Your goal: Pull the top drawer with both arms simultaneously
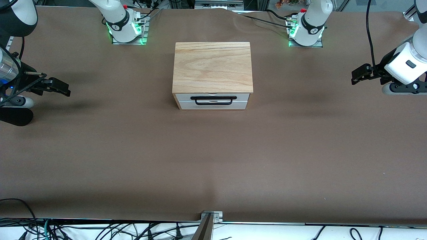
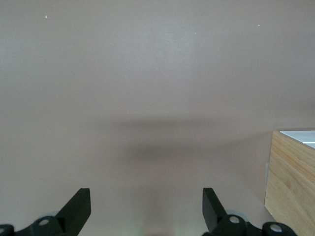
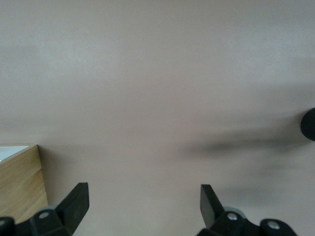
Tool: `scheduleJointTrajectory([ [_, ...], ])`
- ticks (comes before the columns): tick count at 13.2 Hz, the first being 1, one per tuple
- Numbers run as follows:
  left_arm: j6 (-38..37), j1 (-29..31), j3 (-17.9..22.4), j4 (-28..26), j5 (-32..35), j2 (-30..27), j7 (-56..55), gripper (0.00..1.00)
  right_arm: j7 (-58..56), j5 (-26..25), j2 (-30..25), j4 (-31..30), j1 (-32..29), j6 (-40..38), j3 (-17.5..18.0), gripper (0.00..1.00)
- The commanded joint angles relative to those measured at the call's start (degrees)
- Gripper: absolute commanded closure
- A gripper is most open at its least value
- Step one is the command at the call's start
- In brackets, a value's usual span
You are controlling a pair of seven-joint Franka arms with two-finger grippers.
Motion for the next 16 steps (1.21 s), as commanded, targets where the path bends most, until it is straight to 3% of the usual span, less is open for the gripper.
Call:
scheduleJointTrajectory([
  [1,-0.34,-1.69,1.63,-1.28,-1.11,-1.55,0.32,0.0,-0.65,0.91,-0.16,0.83,-0.32,-1.14,0.08,0.0],
  [16,0.54,-1.35,1.99,-2.25,-3.75,-1.03,0.32,0.0,-0.56,0.91,-0.16,0.92,0.12,-1.23,0.52,0.0],
])
